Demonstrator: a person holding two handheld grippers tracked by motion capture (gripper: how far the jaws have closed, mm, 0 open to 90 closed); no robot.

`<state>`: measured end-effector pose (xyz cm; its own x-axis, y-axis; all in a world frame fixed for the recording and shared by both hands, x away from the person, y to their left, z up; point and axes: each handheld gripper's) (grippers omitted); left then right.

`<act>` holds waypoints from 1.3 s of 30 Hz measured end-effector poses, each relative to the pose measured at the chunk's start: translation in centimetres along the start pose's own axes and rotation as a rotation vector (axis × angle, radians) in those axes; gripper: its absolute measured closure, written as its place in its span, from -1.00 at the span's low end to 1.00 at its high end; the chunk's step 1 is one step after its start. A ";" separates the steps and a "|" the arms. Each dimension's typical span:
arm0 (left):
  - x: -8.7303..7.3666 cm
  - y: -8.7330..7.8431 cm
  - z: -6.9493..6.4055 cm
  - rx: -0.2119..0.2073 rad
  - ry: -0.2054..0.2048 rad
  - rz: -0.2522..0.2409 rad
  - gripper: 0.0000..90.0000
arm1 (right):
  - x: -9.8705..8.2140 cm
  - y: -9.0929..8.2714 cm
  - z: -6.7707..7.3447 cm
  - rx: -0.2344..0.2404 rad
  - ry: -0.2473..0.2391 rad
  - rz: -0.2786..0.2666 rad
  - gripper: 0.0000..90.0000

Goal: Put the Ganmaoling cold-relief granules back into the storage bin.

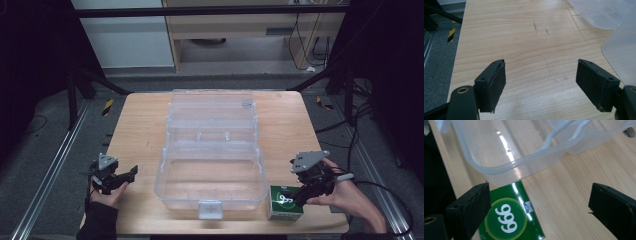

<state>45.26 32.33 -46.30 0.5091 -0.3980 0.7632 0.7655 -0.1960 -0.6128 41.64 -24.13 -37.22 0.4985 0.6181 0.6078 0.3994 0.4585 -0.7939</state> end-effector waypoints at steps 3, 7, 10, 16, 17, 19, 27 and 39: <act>0.0 0.0 0.0 0.000 0.001 0.001 -0.48 | -0.1 0.3 0.3 0.027 -0.024 0.037 -0.89; 0.0 0.0 0.0 0.000 0.001 0.002 -0.48 | -0.3 0.6 0.6 0.044 -0.049 0.082 -0.90; 0.0 0.0 0.0 0.000 0.002 0.002 -0.48 | -0.3 0.8 0.8 0.052 -0.062 0.107 -0.90; 0.0 0.1 0.0 -0.002 0.005 0.008 -0.48 | -0.5 1.1 1.1 0.066 -0.078 0.150 -0.90; 0.0 0.1 0.0 -0.002 0.006 0.008 -0.48 | -0.6 1.2 1.1 0.068 -0.078 0.159 -0.91; 0.0 0.1 -0.1 -0.002 0.007 0.010 -0.48 | -0.7 1.4 1.2 0.074 -0.083 0.177 -0.91; 0.0 0.1 0.0 -0.002 0.007 0.011 -0.48 | -1.0 2.2 1.6 0.095 -0.106 0.224 -0.94; 0.0 0.2 0.0 -0.003 0.009 0.012 -0.49 | -1.4 3.6 1.7 0.096 -0.131 0.289 -0.95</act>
<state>45.36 32.26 -46.43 0.5147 -0.4084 0.7539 0.7581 -0.1940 -0.6227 41.05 -22.23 -41.01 0.4748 0.8055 0.3546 0.1787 0.3062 -0.9350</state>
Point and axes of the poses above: each handheld gripper's, and its own axes: y roughly forward along the jaws, x roughly out of its top, z roughly to its left, and after that the axes turned 14 degrees about y, right-handed
